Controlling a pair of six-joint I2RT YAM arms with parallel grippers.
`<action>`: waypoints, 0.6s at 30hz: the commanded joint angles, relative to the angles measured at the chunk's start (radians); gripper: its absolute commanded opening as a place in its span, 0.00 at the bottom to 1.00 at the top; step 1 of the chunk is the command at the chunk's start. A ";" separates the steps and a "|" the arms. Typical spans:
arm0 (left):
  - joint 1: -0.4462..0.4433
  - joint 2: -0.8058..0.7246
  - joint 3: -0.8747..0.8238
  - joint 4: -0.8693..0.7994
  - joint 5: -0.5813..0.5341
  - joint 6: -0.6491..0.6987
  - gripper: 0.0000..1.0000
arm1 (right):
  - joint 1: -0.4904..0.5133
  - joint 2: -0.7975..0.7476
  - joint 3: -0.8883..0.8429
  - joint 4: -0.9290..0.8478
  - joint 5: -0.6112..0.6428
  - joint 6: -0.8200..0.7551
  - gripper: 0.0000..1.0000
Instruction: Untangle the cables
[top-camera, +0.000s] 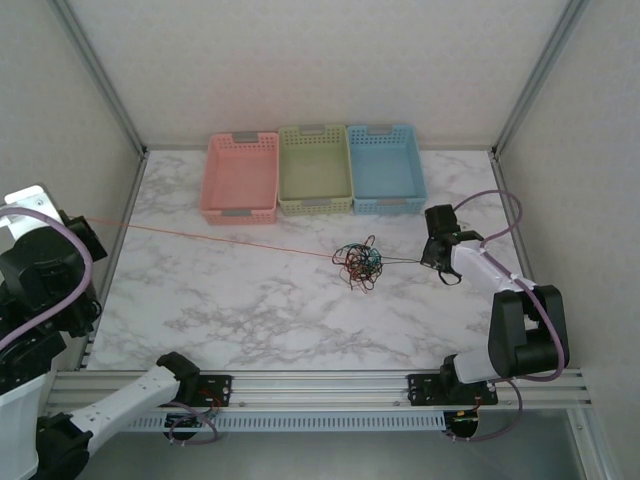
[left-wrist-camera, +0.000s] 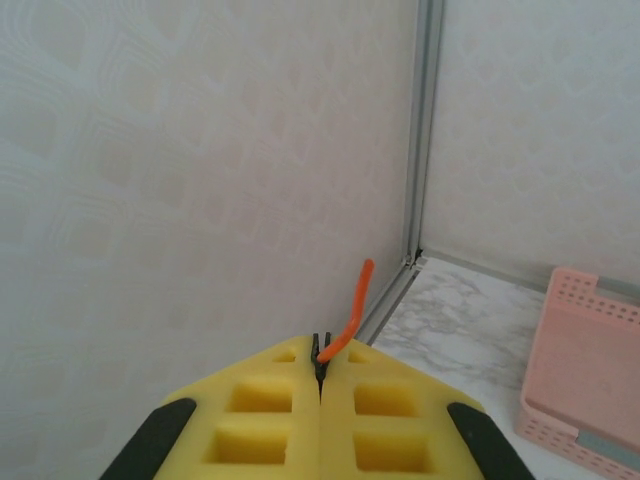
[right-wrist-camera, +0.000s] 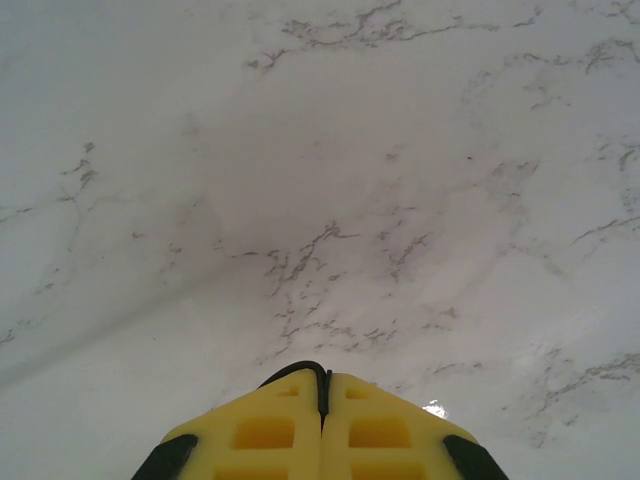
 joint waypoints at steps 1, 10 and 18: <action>0.009 0.014 -0.013 -0.004 -0.063 -0.011 0.00 | -0.018 -0.023 -0.027 0.023 -0.023 0.011 0.00; 0.012 0.087 -0.284 -0.027 0.310 -0.236 0.00 | -0.013 -0.150 -0.078 0.131 -0.445 -0.024 0.00; 0.012 0.118 -0.601 0.140 0.646 -0.360 0.00 | 0.106 -0.257 -0.090 0.146 -0.649 -0.059 0.00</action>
